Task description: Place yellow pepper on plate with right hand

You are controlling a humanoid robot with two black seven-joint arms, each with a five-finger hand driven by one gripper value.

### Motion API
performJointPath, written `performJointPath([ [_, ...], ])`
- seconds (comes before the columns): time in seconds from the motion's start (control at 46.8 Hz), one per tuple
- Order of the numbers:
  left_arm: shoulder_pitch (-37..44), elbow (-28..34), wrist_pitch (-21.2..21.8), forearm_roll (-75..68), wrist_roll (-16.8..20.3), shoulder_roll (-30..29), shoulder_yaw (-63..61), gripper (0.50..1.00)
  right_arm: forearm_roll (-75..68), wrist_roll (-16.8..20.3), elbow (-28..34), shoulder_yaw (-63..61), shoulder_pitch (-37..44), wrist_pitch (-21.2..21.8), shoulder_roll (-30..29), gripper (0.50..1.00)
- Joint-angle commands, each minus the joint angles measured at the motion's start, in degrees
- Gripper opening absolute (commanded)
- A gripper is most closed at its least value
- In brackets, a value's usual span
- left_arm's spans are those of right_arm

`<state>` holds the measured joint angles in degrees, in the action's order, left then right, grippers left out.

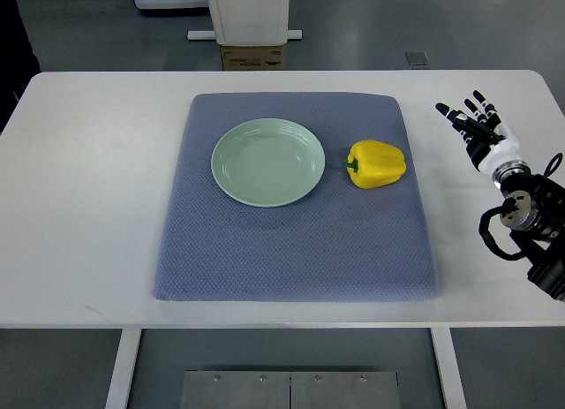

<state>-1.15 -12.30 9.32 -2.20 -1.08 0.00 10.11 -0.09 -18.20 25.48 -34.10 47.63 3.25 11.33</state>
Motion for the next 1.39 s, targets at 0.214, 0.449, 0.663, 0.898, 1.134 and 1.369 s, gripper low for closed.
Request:
performJointPath([
  [0.214,0.09,-0.01,-0.1,0.0,0.03,0.0,-0.01,1.0,0.0,0.0,0.0,0.09,0.0,0.0,0.01,1.0],
  [0.449,0.18,-0.01,-0.62,-0.08,0.03,0.0,-0.1,1.0,0.0,0.0,0.0,0.09,0.0,0.0,0.01,1.0],
  [0.663,0.18,-0.1,-0.71,-0.08,0.03,0.0,-0.1,1.0,0.0,0.09,0.0,0.09,0.09,0.0,0.1,1.0],
  [0.898,0.18,-0.1,-0.71,-0.08,0.03,0.0,-0.1,1.0,0.0,-0.17,-0.08,0.0,0.18,0.0,0.1,1.0],
  [1.134,0.18,-0.1,-0.71,-0.08,0.03,0.0,-0.1,1.0,0.0,-0.09,-0.52,-0.26,0.97,0.18,0.28,1.0],
  [1.369,0.18,-0.1,-0.62,0.0,0.03,0.0,-0.1,1.0,0.0,-0.17,-0.52,-0.26,1.67,0.53,0.28,1.0],
])
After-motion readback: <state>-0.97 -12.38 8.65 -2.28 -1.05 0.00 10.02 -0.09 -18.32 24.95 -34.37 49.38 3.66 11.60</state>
